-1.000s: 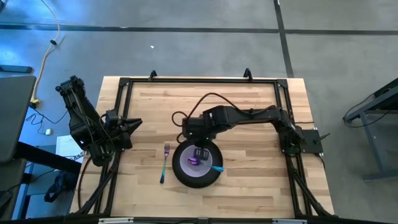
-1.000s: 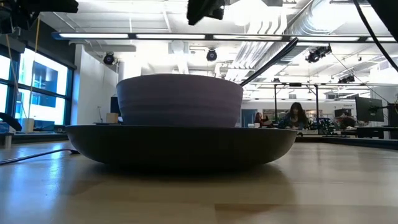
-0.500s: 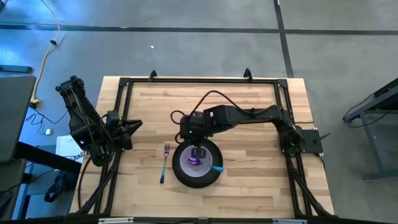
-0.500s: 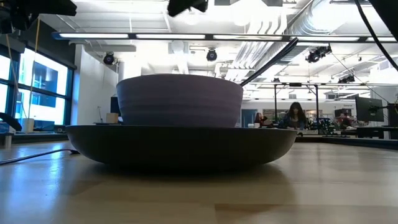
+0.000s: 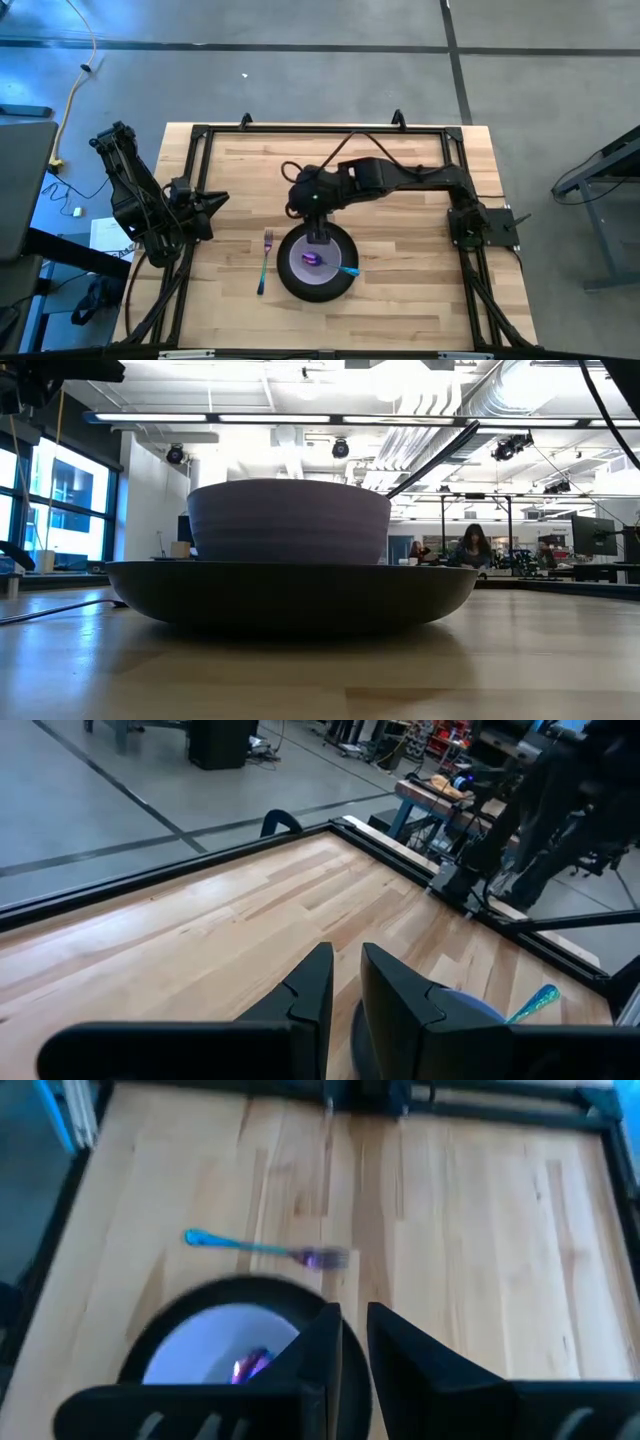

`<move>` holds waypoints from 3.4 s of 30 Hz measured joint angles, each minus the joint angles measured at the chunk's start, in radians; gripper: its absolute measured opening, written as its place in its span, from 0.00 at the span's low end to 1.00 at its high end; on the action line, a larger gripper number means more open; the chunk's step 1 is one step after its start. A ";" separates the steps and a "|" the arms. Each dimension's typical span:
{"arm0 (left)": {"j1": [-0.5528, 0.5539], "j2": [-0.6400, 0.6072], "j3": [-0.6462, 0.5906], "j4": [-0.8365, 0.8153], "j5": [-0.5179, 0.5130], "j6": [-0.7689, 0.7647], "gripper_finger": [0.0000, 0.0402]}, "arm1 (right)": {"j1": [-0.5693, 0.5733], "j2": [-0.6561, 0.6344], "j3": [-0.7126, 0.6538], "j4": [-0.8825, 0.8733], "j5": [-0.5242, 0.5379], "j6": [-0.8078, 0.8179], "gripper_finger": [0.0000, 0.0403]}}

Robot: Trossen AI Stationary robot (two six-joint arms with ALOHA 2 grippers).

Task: Set table place
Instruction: Return to Home Position

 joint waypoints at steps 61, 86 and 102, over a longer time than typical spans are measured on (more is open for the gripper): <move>-0.001 0.118 0.000 0.238 -0.247 0.082 0.12 | -0.107 -1.007 -1.454 1.272 -0.181 0.157 0.11; -0.078 0.198 0.000 1.042 -0.149 0.677 0.03 | -0.117 -1.007 -1.454 1.271 -0.227 0.191 0.11; 0.235 0.195 0.000 1.649 0.577 1.519 0.09 | -0.091 -1.007 -1.453 1.278 -0.229 0.207 0.11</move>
